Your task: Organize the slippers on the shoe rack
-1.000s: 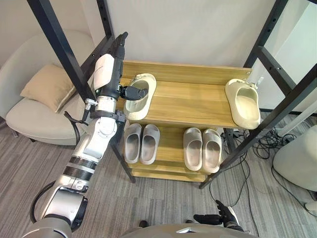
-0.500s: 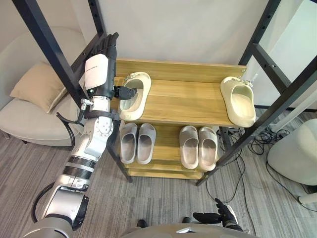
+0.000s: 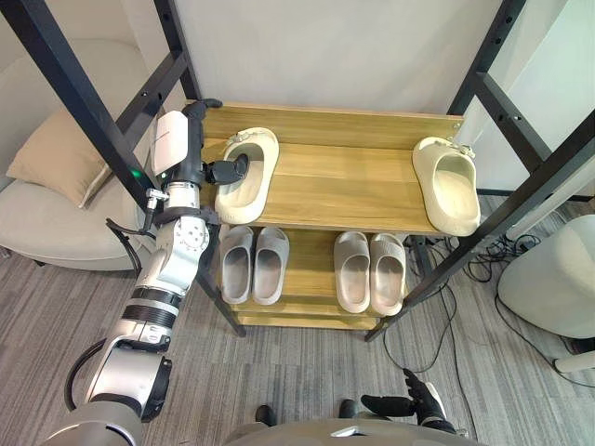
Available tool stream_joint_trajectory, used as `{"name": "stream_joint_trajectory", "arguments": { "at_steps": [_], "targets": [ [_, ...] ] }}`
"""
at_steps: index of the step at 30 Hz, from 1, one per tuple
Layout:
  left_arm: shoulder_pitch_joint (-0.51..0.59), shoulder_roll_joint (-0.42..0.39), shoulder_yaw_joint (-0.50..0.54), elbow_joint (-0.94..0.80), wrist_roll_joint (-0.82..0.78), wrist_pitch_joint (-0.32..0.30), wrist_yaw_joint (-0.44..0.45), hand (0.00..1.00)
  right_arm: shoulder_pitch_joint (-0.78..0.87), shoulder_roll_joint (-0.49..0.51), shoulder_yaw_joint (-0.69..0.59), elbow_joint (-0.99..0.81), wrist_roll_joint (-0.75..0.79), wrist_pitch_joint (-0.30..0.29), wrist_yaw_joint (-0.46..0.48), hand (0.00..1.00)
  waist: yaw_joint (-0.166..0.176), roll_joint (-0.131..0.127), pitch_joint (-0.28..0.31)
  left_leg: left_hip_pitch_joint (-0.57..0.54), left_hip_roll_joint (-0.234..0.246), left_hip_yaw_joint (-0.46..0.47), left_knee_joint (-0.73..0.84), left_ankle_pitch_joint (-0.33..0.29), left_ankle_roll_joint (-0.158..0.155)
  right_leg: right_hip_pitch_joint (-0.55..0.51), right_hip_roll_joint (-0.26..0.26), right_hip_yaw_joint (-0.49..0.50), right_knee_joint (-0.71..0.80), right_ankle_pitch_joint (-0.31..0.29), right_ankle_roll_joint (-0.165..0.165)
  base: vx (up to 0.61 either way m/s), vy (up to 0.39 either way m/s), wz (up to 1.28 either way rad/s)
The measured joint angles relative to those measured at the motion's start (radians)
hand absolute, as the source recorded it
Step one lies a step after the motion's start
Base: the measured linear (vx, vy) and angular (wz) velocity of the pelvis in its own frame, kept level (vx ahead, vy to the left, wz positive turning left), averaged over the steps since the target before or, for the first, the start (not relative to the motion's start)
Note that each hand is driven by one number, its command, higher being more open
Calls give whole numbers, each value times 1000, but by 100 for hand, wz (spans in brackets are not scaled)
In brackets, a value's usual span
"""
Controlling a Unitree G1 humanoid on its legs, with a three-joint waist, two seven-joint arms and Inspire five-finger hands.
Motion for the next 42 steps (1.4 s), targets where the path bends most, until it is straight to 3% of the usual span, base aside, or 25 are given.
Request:
{"name": "stream_joint_trajectory", "arguments": {
  "at_steps": [14, 22, 28, 34, 42],
  "targets": [
    [0, -3, -1, 1, -38, -7, -11, 0, 0, 0, -1, -2, 5, 0, -2, 100, -1, 3, 1, -1, -4, -6, 0, 2, 3, 3, -2, -6, -1, 2, -2, -14, 1, 1],
    [38, -85, -7, -81, -79, -8, -10, 0, -1, -9, 0, -7, 5, 1, -6, 100, -1, 18, 11, 14, -9, -15, 0, 3, 4, 20, -8, -12, 1, -1, -5, -7, 1, 2],
    [87, -153, -116, -167, -137, -25, -12, 0, 0, -9, 0, -8, 6, 2, -15, 100, -4, 23, 10, 18, -10, -12, 0, 3, 4, 19, -10, -9, 8, -5, -12, -26, 2, -1],
    [99, -198, -162, -169, -170, -42, -23, 0, 0, -14, 3, -10, 16, 3, -17, 100, -11, 32, 11, 21, -5, -5, 0, 3, 4, 19, -6, -2, 8, -5, -12, -23, -6, -3],
    [99, -208, -229, -206, -189, -49, -28, 0, 0, -22, 30, -18, 18, 4, -37, 100, -18, 34, 10, 23, 3, 2, 0, -1, -2, 19, 2, 3, 6, -5, -12, -8, -6, -1]
  ]
}}
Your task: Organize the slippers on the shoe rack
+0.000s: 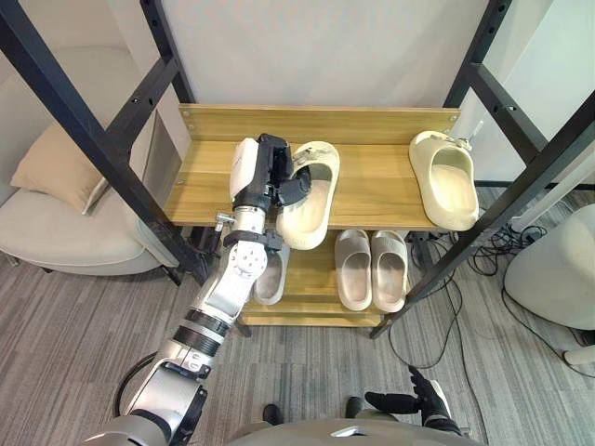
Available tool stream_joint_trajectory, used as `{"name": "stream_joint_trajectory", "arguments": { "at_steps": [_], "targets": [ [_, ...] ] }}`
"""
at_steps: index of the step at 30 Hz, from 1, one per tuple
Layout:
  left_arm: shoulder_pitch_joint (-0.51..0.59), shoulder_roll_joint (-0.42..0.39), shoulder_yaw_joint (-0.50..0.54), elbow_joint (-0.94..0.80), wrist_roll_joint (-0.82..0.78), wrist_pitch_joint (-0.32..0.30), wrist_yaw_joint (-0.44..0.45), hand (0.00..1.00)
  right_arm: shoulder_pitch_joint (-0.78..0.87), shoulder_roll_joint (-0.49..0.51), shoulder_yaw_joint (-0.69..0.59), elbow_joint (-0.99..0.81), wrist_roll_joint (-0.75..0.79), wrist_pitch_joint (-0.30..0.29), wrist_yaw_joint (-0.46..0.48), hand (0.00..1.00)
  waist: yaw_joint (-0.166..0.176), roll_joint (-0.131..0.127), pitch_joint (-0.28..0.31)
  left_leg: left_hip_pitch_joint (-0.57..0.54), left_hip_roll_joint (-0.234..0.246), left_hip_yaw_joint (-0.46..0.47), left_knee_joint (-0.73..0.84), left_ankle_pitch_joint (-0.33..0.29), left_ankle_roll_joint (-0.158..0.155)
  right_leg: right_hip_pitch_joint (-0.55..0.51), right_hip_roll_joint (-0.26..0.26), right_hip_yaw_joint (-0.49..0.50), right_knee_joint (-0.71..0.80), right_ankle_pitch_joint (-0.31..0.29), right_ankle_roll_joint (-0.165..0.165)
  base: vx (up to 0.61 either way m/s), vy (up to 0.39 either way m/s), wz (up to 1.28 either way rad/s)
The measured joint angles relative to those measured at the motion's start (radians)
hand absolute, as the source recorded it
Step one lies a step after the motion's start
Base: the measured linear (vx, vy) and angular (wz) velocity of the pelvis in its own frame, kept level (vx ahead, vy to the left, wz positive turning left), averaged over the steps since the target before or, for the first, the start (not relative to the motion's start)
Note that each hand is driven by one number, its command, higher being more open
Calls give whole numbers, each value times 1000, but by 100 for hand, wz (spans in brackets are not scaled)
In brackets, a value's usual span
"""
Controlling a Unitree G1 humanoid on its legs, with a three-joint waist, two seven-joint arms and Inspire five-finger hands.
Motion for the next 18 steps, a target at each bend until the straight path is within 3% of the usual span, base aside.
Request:
{"name": "stream_joint_trajectory", "arguments": {
  "at_steps": [11, 18],
  "targets": [
    [-17, -39, -50, 11, -22, -1, -5, 0, 2, -6, 0, -11, 17, 1, -1, 100, -29, 16, -5, -3, 4, 6, 0, -2, -3, -1, 4, 5, -11, 5, -2, -6, -1, -1],
    [-128, -42, -49, 123, -25, 3, 4, 0, 3, -9, -1, -31, 19, 1, -3, 100, -49, 29, -1, -12, 10, 32, -1, -5, -7, -15, 8, 28, -30, 20, 0, -23, -5, -11]
  ]
}}
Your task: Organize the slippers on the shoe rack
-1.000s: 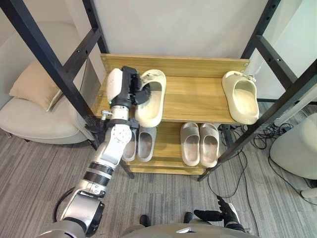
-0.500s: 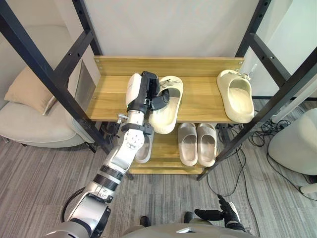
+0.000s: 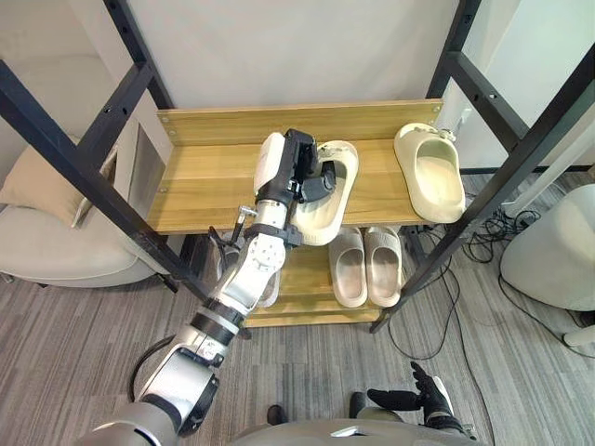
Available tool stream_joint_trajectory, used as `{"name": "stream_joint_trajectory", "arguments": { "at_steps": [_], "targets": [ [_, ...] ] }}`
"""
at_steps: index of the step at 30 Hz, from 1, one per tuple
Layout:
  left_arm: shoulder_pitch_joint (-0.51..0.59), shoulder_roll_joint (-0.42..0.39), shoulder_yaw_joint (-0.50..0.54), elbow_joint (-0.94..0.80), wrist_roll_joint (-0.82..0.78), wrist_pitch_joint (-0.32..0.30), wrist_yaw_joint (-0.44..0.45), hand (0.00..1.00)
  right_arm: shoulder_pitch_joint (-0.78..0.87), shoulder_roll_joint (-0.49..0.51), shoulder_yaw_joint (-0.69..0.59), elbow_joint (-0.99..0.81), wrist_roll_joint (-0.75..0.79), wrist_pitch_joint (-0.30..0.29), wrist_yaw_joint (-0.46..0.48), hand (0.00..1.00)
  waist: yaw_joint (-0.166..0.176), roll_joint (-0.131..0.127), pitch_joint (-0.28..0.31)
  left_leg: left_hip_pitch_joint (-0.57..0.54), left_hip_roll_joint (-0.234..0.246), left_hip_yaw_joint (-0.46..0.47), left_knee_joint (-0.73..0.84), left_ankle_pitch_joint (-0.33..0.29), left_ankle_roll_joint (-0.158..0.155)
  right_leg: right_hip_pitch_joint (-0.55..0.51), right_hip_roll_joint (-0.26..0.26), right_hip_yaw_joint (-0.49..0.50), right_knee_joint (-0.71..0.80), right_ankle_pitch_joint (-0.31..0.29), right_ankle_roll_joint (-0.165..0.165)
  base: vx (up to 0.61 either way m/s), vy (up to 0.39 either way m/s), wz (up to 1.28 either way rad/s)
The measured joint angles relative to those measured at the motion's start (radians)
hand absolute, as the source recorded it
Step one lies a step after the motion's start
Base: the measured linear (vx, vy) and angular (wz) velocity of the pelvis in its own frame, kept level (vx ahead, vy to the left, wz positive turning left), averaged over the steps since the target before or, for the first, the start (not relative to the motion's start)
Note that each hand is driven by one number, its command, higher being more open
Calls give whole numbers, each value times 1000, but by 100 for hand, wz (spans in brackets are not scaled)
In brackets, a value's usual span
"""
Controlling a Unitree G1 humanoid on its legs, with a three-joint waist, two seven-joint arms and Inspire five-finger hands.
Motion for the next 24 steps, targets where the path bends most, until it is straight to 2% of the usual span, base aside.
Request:
{"name": "stream_joint_trajectory", "arguments": {
  "at_steps": [4, 5, 11, 24],
  "targets": [
    [-45, 0, 1, 45, 0, 3, 12, 0, 1, 2, -1, -11, 0, 0, -5, 100, -14, 1, 1, -8, 3, 11, 0, -2, -3, -11, 7, 12, -3, 5, -3, -14, -10, -9],
    [-57, 1, 4, 61, 0, 6, 19, 100, 3, 2, -1, -16, 0, 0, -5, 100, -17, 2, 1, -7, 5, 17, 0, -3, -5, -13, 9, 17, -3, 5, -4, -14, -8, -13],
    [-92, 1, 15, 97, 0, 26, 42, 100, 9, 1, -2, -32, 15, -2, -12, 100, -34, 14, 8, -8, 8, 29, 0, -4, -6, -20, 12, 28, -3, 9, -8, -30, -10, -7],
    [-130, -4, 60, 147, -19, 28, 79, 100, 18, 3, -3, -39, 37, -9, -19, 100, -35, 16, 10, -24, 10, 32, 0, -4, -6, -38, 11, 32, -3, 13, -6, -15, -3, -1]
  ]
}}
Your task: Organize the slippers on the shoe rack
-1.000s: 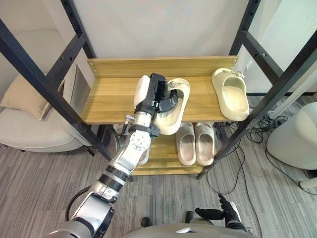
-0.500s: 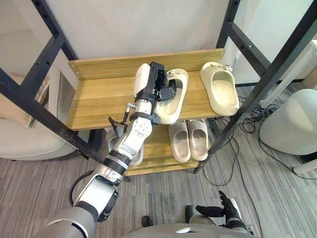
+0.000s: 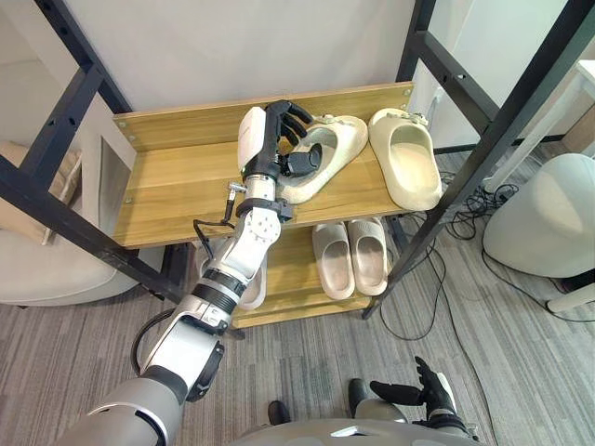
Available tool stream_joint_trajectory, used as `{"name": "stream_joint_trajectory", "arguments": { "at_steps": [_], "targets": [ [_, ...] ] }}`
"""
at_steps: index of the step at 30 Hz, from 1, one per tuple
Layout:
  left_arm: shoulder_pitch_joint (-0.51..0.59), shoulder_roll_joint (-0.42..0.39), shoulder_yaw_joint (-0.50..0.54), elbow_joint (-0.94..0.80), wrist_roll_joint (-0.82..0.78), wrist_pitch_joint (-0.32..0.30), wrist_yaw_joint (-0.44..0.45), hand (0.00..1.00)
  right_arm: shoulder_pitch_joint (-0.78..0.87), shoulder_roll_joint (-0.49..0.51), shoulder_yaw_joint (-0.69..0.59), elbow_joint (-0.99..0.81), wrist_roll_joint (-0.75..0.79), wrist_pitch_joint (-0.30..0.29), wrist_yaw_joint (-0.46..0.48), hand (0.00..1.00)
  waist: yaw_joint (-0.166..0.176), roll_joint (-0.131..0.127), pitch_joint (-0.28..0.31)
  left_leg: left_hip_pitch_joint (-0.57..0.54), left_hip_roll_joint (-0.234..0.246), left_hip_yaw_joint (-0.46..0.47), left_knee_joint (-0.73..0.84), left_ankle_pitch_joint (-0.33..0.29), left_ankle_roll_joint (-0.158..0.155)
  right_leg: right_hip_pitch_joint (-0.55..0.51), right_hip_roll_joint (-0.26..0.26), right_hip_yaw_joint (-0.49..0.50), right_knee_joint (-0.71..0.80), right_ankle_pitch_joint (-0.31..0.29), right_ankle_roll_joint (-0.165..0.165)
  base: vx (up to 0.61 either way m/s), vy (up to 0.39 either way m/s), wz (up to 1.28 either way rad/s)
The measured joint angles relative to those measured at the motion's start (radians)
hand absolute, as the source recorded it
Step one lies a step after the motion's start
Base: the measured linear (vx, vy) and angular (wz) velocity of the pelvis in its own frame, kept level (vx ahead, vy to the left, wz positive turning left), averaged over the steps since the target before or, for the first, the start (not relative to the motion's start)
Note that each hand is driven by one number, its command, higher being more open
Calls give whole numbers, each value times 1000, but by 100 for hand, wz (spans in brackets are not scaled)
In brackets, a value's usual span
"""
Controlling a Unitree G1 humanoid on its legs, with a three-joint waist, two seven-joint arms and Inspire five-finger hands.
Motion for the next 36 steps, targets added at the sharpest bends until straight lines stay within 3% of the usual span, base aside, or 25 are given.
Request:
{"name": "stream_joint_trajectory", "arguments": {
  "at_steps": [5, 17, 27, 32, 36],
  "targets": [
    [6, -19, 3, -21, -24, 0, 2, 100, 0, -1, 1, 0, 0, 0, -1, 100, 3, -1, 1, -1, -4, -9, 0, 1, 1, 6, -1, -10, 0, 0, 0, -22, -3, 5],
    [198, -52, 1, -231, -131, -6, -20, 100, -1, -2, 7, 0, -1, 9, -1, 100, 17, -3, 5, 10, -4, -35, 0, 9, 5, 30, -2, -38, 0, -2, -2, -31, -6, 6],
    [275, -55, 0, -295, -223, -30, -49, 100, -2, -16, 42, 0, -5, 14, 2, 100, 41, -8, 4, 14, -5, -44, 0, 12, 5, 38, -2, -45, 0, -2, -2, -20, -6, 2],
    [307, -56, 0, -298, -451, -57, -113, 100, -2, -13, 46, 0, -5, 31, 5, 100, 50, -20, 3, 15, -5, -64, 0, 17, 6, 48, -2, -65, 0, -3, -3, -30, -10, 10],
    [312, -56, 0, -298, -540, -74, -138, 100, -2, -13, 51, 1, -5, 39, 7, 100, 58, -24, 0, 15, -5, -67, 0, 20, 6, 50, -2, -68, 0, -4, -3, -40, -7, 4]
  ]
}}
